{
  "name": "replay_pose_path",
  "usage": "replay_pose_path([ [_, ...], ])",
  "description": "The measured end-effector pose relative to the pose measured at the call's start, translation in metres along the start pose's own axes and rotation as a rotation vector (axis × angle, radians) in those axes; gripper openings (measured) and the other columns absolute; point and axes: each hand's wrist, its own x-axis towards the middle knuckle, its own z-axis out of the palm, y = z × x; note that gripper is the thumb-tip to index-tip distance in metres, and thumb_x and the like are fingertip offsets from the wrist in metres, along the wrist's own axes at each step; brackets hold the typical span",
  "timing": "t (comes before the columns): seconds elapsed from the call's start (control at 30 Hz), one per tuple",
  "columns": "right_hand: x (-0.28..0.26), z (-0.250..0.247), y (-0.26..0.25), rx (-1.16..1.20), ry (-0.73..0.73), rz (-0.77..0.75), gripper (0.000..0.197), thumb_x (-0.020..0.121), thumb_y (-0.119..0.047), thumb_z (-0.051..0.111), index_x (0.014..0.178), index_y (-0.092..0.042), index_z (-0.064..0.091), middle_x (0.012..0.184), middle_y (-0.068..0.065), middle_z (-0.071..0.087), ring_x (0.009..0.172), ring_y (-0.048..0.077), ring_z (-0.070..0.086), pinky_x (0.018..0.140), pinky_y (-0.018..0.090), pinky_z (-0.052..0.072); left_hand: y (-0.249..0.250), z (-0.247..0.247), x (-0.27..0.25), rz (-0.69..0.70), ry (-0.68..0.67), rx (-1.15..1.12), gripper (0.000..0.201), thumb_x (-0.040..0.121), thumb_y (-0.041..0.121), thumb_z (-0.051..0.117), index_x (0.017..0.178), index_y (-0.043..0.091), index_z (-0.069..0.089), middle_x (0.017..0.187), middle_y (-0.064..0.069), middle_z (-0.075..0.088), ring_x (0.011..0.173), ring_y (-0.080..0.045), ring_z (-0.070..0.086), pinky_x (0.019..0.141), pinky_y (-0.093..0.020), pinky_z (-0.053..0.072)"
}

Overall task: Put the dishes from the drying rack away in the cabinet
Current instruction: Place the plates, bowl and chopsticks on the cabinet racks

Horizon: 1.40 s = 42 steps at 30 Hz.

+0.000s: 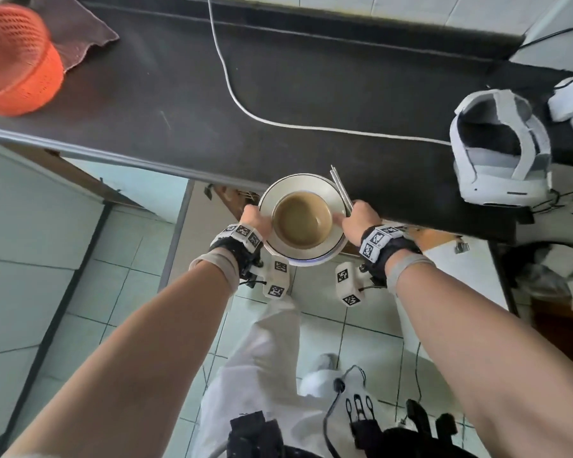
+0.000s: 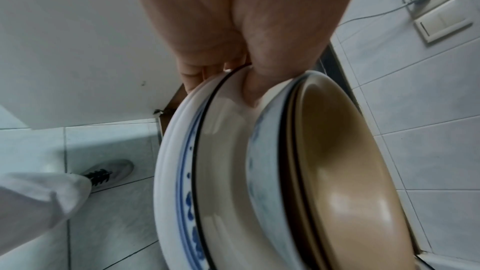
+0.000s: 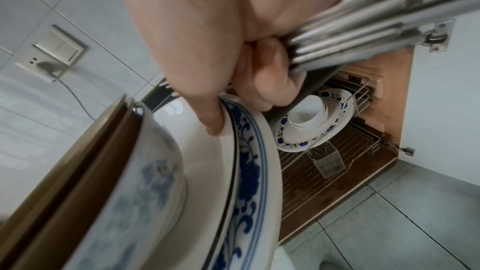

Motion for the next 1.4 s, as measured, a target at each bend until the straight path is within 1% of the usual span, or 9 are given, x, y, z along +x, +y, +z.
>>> replay_pose_path([
  [0.23,-0.06,0.041,0.034,-0.129,-0.099,0.013,0.034,0.096,-0.033,0.06,0.111,-0.002,0.059,0.111,0.017,0.067,0.1,0.036,0.064,0.072,0.032,0.042,-0.068,0.027,-0.049,-0.097,0.026,-0.093,0.027,0.092,0.002,0.056,0.114,-0.011,0.061,0.112,-0.015,0.064,0.099,-0.017,0.055,0.082,-0.028,0.043],
  [0.3,-0.061,0.054,0.04,-0.12,-0.119,0.034,0.036,0.096,-0.034,0.06,0.112,-0.002,0.059,0.113,0.017,0.066,0.103,0.036,0.063,0.075,0.032,0.043,-0.08,0.032,-0.049,-0.117,0.017,-0.07,0.01,0.093,0.006,0.055,0.086,0.002,0.06,0.101,-0.012,0.06,0.091,-0.02,0.052,0.079,-0.028,0.042],
  [0.37,-0.056,0.066,0.043,-0.104,-0.136,0.056,0.041,0.094,-0.037,0.062,0.115,-0.003,0.058,0.117,0.017,0.065,0.107,0.037,0.062,0.08,0.035,0.044,-0.089,0.036,-0.043,-0.139,0.012,-0.036,0.026,0.095,0.007,0.053,0.07,0.013,0.047,0.096,-0.013,0.054,0.088,-0.022,0.051,0.078,-0.029,0.043],
  [0.53,-0.012,0.103,0.048,-0.075,-0.132,0.085,0.041,0.094,-0.038,0.063,0.119,-0.005,0.057,0.122,0.016,0.064,0.111,0.035,0.061,0.083,0.034,0.043,-0.106,0.054,0.009,-0.181,0.001,-0.142,0.005,0.094,0.003,0.055,0.095,-0.002,0.056,0.104,-0.015,0.058,0.098,-0.02,0.055,0.076,-0.025,0.042],
  [0.63,0.014,0.126,0.055,-0.093,-0.118,0.092,0.04,0.097,-0.036,0.058,0.121,-0.003,0.056,0.124,0.017,0.062,0.112,0.036,0.06,0.081,0.034,0.041,-0.115,0.069,0.036,-0.167,0.015,-0.169,0.038,0.092,0.009,0.06,0.127,-0.005,0.053,0.116,-0.016,0.063,0.107,-0.029,0.061,0.082,-0.029,0.042],
  [0.73,0.034,0.145,0.061,-0.119,-0.1,0.103,0.038,0.098,-0.033,0.056,0.12,-0.002,0.055,0.126,0.019,0.061,0.115,0.036,0.059,0.082,0.034,0.041,-0.122,0.082,0.053,-0.165,0.021,-0.226,0.045,0.096,0.007,0.056,0.138,-0.003,0.042,0.121,-0.015,0.058,0.099,-0.021,0.05,0.083,-0.027,0.039],
  [1.0,0.093,0.182,0.07,-0.105,-0.066,0.109,0.042,0.099,-0.037,0.055,0.121,-0.002,0.055,0.127,0.019,0.061,0.117,0.037,0.058,0.092,0.038,0.045,-0.12,0.1,0.114,-0.119,0.053,-0.221,0.011,0.098,0.003,0.053,0.109,0.005,0.054,0.11,-0.012,0.051,0.1,-0.019,0.048,0.09,-0.032,0.043],
  [1.17,0.156,0.202,0.08,-0.131,0.017,0.068,0.028,0.099,-0.02,0.051,0.118,-0.001,0.056,0.123,0.021,0.063,0.113,0.038,0.06,0.088,0.038,0.047,-0.111,0.118,0.168,-0.077,0.049,-0.098,0.034,0.099,0.012,0.05,0.128,-0.006,0.053,0.134,-0.025,0.059,0.124,-0.039,0.058,0.1,-0.04,0.047],
  [1.4,0.243,0.203,0.084,-0.153,0.159,-0.054,0.031,0.097,-0.011,0.047,0.122,0.003,0.055,0.126,0.024,0.059,0.116,0.039,0.057,0.091,0.039,0.046,-0.083,0.137,0.233,0.065,0.105,-0.072,0.037,0.101,0.004,0.046,0.133,-0.011,0.052,0.137,-0.027,0.057,0.128,-0.038,0.056,0.093,-0.035,0.046],
])
